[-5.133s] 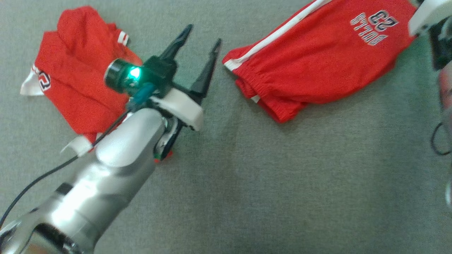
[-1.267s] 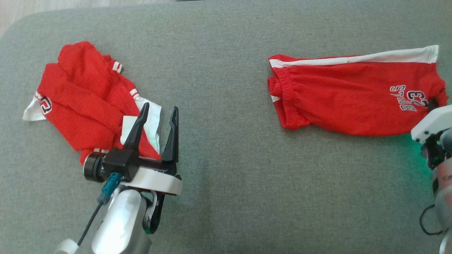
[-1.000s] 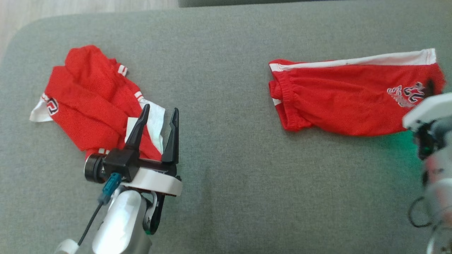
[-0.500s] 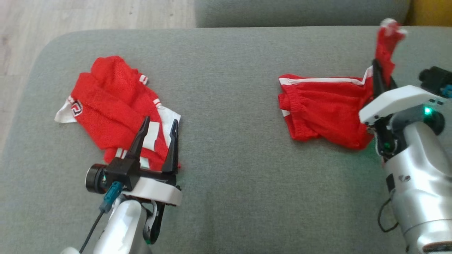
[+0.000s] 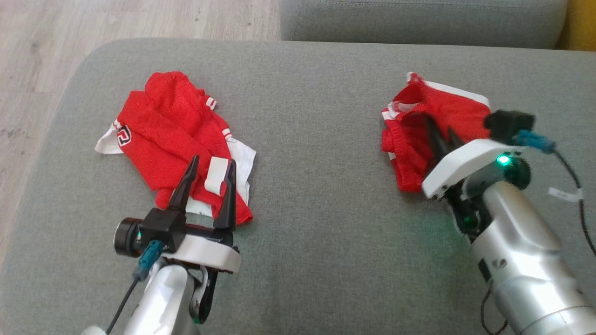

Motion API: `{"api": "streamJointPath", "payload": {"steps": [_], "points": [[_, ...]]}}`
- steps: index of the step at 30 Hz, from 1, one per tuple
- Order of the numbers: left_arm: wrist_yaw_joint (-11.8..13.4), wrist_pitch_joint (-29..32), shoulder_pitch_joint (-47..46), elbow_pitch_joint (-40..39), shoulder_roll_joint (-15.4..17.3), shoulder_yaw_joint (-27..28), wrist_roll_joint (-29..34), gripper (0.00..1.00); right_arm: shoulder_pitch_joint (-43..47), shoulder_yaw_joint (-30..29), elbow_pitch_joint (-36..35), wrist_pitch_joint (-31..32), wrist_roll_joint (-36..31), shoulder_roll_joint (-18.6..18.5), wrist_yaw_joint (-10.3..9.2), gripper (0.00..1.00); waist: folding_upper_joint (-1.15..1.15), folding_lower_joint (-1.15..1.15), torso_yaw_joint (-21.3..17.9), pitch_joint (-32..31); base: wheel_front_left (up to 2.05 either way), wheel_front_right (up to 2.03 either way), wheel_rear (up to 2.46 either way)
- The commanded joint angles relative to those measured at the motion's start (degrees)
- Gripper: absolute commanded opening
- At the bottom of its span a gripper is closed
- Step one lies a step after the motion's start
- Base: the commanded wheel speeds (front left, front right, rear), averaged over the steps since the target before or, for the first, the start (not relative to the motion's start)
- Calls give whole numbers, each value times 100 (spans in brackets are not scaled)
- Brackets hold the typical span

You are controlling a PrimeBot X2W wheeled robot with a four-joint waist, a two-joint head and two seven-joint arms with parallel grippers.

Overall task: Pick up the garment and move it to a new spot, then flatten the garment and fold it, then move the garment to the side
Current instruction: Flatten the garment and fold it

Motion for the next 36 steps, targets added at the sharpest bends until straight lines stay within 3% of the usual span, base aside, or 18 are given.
{"api": "streamJointPath", "payload": {"steps": [1, 8, 11, 12, 13, 17, 21, 26, 29, 36], "points": [[29, -47, -62, -142, 14, 192, 16, 100, -44, 153, -173, -10, 34, -13, -11, 0, 0, 0, -3, -5, 0, 0, 0], [58, -47, -14, -140, 24, 230, 11, 100, 22, 1214, 75, -187, -226, -254, -11, 0, 0, 0, -122, -12, 0, 0, 0], [61, -47, -1, -138, 29, 248, -3, 100, 1, 1458, 420, -325, -416, -160, -11, 0, 0, 0, -212, -16, 0, 0, 0], [56, -47, 2, -134, 30, 243, -3, 100, -33, 1543, 550, -420, -594, -149, -11, 69, 0, 0, -240, -17, 0, 0, 0], [54, -47, 3, -133, 34, 242, 0, 100, -57, 1581, 685, -522, -741, -105, -11, 100, 0, 0, -275, -22, 0, 0, 0], [67, -47, -5, -157, 60, 272, 4, 100, -118, 1217, 1045, -1039, -999, 153, -11, 100, 0, 0, -416, -66, 0, 0, 0], [81, -47, 20, -227, 91, 322, -1, 100, -104, 342, 1040, -1236, -1293, 265, -11, 100, 0, 0, -597, -126, 0, 0, 0], [94, -47, 94, -310, 116, 380, -10, 100, 451, -1167, -190, -1246, -2024, 402, -11, 100, 0, 0, -853, -179, 0, 0, 0], [93, -47, 136, -355, 103, 386, -18, 100, 1009, -1755, -945, -1247, -2359, 497, -11, 100, 0, 0, -945, -218, 0, 0, 0], [91, -47, 278, -422, 58, 380, -44, 100, 1985, -1918, -1913, -1248, -2263, 530, -11, 100, 0, 0, -1056, -180, 0, 0, 0]]}}
